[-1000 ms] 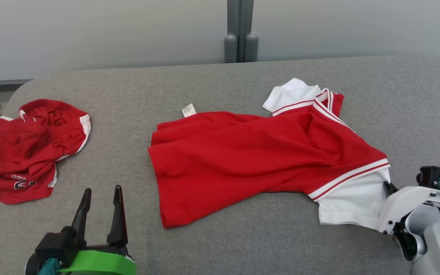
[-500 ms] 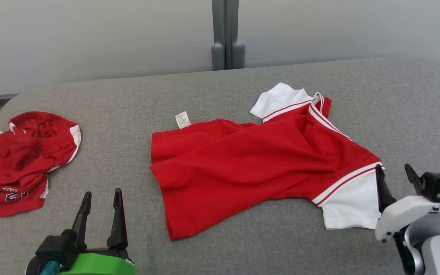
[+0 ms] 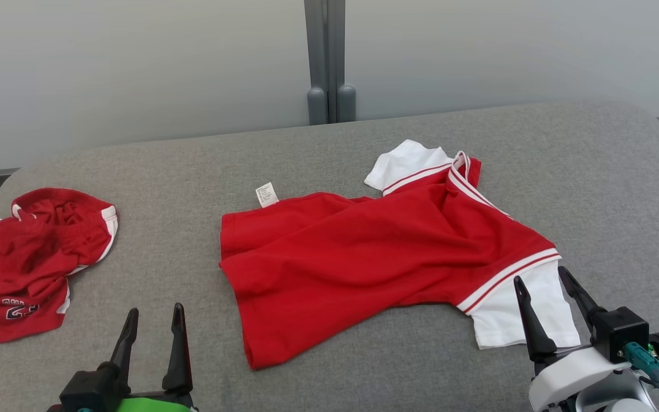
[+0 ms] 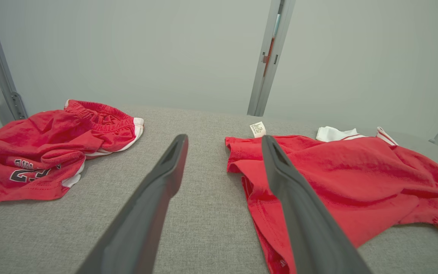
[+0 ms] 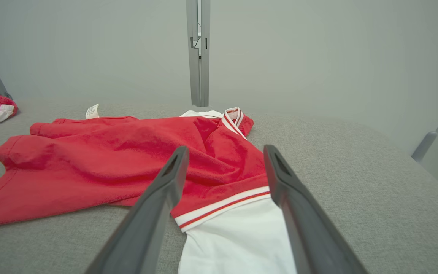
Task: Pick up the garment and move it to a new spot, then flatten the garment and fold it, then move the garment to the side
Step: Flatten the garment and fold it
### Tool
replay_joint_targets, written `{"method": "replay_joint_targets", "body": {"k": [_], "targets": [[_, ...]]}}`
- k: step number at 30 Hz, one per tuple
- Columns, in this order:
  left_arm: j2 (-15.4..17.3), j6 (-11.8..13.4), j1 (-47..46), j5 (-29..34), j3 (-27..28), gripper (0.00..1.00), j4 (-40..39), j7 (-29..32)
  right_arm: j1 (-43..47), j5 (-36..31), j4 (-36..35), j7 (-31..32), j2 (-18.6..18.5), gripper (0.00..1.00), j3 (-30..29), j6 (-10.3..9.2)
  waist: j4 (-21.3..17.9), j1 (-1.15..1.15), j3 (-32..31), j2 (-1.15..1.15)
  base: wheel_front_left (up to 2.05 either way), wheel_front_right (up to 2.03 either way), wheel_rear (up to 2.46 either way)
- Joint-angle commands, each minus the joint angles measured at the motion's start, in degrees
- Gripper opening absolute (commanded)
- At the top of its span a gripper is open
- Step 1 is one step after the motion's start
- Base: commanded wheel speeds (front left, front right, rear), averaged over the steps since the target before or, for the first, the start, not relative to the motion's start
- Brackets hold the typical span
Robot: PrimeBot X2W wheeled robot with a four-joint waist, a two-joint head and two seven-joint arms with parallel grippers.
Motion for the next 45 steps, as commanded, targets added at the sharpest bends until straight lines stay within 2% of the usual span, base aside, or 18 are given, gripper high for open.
{"method": "replay_joint_targets", "body": {"k": [1, 5, 13, 22, 28, 34, 44, 45], "targets": [[0.14, -0.25, 0.72, 0.1, 0.15, 1.0, 0.34, -0.03, 0.58, 0.33, -0.44, 0.02, 0.19, 1.0, 0.05, -0.08, -0.36, 0.0, -0.3, 0.0, 0.0, 0.0, 0.0], [0.14, -0.64, 0.2, -0.32, -0.04, 1.0, 3.29, -0.03, 0.56, 0.73, -0.87, 0.36, 0.49, 1.0, 0.46, -0.08, -0.97, 0.0, -0.38, 0.0, 0.0, 0.0, 0.0], [0.14, -1.35, -6.96, -2.41, -3.02, 1.0, 11.93, 1.03, -0.01, 1.4, -0.57, 1.36, 0.42, 1.0, 1.95, -0.08, -3.05, 0.0, 0.9, 0.0, 0.0, 0.0, 0.0], [0.2, -1.99, -18.56, -11.01, -5.7, 1.0, 27.12, 9.92, -2.57, 2.49, -0.79, 1.72, 0.26, 1.0, 5.94, -0.08, -7.51, 0.0, 4.22, 0.0, 0.0, 0.0, 0.0], [0.61, 0.06, -24.38, -12.06, -4.4, 1.0, 34.17, 11.82, -4.05, 3.17, -0.51, 1.22, 0.07, 1.0, 7.49, -0.08, -9.36, 0.0, 5.98, 0.0, 0.0, 0.0, 0.0], [0.91, 0.86, -26.84, -11.54, -4.59, 1.0, 37.08, 10.46, -4.25, 3.31, 0.01, 0.73, 0.43, 1.0, 7.17, -0.08, -9.74, 0.0, 6.64, 0.0, 0.0, 0.0, 0.0], [0.51, 1.37, -24.94, -12.48, -5.88, 1.0, 35.49, 8.23, -3.8, 2.88, -0.19, 0.66, 1.27, 1.0, 6.57, -0.08, -9.14, 0.0, 6.58, 0.0, 0.0, 0.0, 0.0], [0.44, 1.07, -24.77, -12.8, -6.2, 0.56, 35.22, 8.47, -3.85, 2.92, -0.26, 0.72, 1.21, 1.0, 6.57, -0.08, -9.04, 0.0, 6.67, 0.0, 0.0, 0.0, 0.0]]}}
